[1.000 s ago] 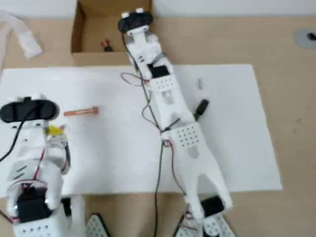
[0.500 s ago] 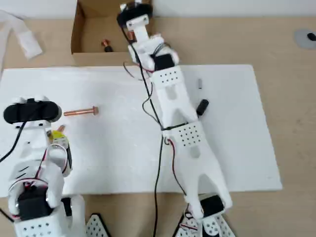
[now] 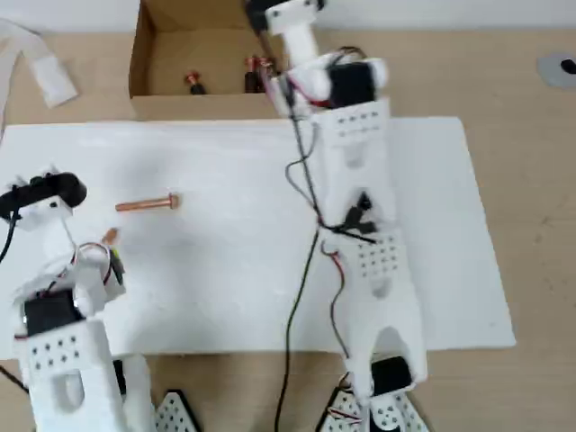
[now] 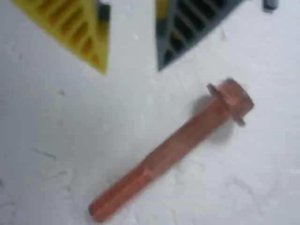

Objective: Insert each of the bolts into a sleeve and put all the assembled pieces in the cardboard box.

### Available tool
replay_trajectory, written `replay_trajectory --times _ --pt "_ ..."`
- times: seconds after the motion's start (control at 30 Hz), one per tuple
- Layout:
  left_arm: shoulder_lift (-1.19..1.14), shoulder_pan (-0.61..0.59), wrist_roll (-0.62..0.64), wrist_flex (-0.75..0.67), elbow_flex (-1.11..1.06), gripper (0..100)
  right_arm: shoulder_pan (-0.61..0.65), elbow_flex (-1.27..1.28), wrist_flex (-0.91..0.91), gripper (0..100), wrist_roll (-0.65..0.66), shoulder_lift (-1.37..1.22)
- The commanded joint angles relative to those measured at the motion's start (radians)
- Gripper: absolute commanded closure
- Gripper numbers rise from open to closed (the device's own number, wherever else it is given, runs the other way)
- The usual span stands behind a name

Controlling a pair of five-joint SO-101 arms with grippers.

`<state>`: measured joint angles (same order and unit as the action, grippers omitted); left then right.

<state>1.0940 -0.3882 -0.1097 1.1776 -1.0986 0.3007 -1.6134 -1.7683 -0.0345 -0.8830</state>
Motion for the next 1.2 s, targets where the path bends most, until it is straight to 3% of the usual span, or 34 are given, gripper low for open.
replay_trajectory --times 0.0,0.1,0.37,0.73,0.87,1.17 --pt "-0.136 -0.012 0.068 -0.032 0.087 91 -0.035 0.082 -0.025 80.7 0.012 0.165" --pt "-0.257 -0.014 0.097 -0.031 0.17 91 -0.03 0.305 -0.023 80.7 0.124 0.291" --pt "-0.489 -0.015 -0.238 0.002 0.342 91 -0.035 1.026 -0.017 80.7 0.411 0.664" --pt "-0.662 -0.098 -0.91 -0.006 0.384 91 -0.039 1.458 0.068 80.7 0.582 1.047" --pt "-0.72 -0.138 -0.948 -0.091 0.427 91 -0.039 1.555 0.068 80.7 0.608 1.142" --pt "-0.941 -0.132 -0.974 -0.094 0.54 91 -0.039 1.718 0.124 80.7 0.606 1.308"
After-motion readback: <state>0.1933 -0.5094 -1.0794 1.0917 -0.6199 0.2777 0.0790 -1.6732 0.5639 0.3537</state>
